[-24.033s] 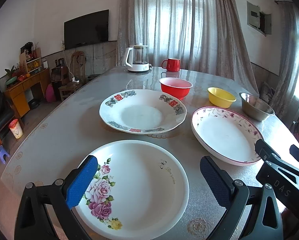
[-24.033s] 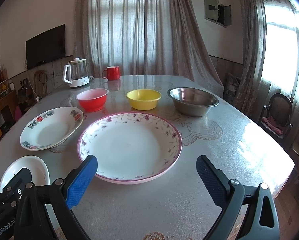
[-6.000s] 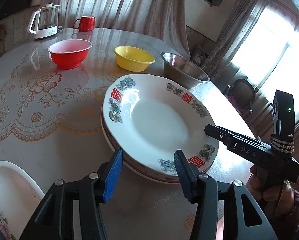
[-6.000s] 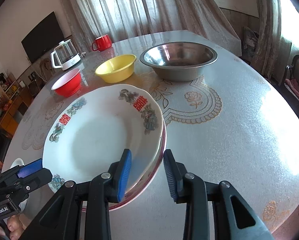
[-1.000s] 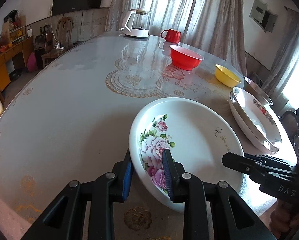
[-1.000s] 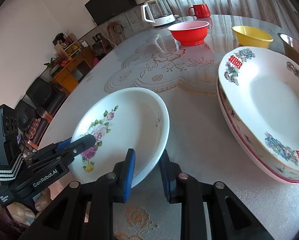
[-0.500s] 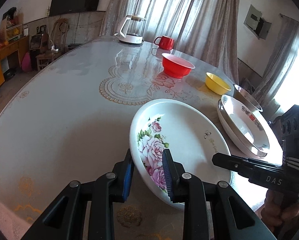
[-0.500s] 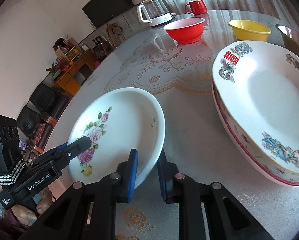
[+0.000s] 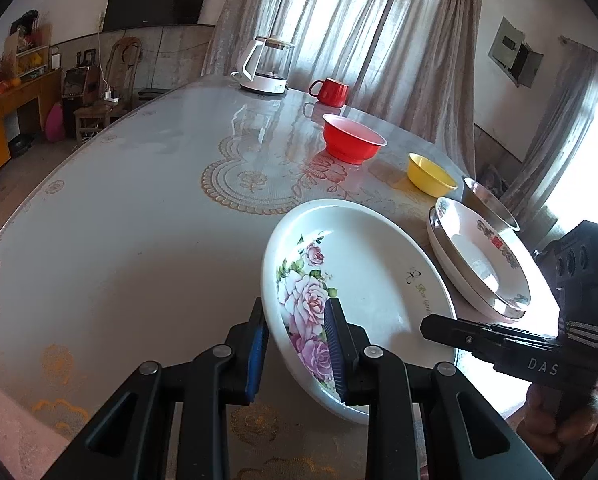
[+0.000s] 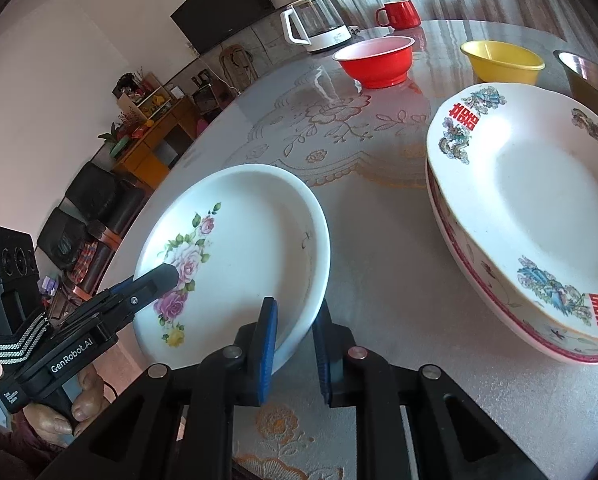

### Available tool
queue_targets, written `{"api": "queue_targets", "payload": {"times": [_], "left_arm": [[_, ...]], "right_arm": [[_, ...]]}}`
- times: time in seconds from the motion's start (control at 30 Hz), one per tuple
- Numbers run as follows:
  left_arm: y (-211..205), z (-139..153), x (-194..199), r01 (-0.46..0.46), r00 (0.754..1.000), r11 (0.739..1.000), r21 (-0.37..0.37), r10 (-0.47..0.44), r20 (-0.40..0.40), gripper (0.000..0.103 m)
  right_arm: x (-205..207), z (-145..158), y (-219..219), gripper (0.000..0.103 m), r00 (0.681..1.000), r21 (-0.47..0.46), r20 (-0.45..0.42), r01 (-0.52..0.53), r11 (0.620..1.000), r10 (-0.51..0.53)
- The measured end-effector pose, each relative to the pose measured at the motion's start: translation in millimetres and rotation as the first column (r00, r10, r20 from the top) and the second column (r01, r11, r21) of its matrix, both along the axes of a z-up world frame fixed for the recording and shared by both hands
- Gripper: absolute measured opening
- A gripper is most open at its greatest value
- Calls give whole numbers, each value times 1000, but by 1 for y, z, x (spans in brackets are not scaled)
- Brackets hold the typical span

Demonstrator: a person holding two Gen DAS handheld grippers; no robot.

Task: Organize plates and bowls
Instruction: 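Lift the rose-print plate with both grippers and carry it toward the plate stack, then lower the rose-print plate onto the red-character plate with both grippers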

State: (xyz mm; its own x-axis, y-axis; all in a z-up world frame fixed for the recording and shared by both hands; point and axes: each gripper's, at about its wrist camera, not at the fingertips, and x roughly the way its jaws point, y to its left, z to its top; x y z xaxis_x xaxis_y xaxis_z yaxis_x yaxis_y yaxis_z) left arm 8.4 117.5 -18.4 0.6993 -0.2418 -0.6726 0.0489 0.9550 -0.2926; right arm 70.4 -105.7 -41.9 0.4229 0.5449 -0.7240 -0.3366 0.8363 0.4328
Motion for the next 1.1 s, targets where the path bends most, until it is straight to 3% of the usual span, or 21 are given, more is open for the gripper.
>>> {"api": "queue_targets", "payload": {"times": [0.3,0.5,0.83,1.1], "left_arm": [[-2,12,3,31,999,998,-54,-30,14,27],[-18,26,13,74,997,996,-53,-72,40,27],[-62,52,42,196,976,980,-37,-192,102,27],[-109,61,74,281,955,959,-39,-275,108,27]], "right_arm": [[1,16,-10,16,999,15,38,26,1000,-27],[1,28,-22,16,996,33,71,54,998,-56],[-2,40,-63,15,980,55,95,168,984,-172],[-1,54,-106,15,951,48,127,277,960,-281]]}}
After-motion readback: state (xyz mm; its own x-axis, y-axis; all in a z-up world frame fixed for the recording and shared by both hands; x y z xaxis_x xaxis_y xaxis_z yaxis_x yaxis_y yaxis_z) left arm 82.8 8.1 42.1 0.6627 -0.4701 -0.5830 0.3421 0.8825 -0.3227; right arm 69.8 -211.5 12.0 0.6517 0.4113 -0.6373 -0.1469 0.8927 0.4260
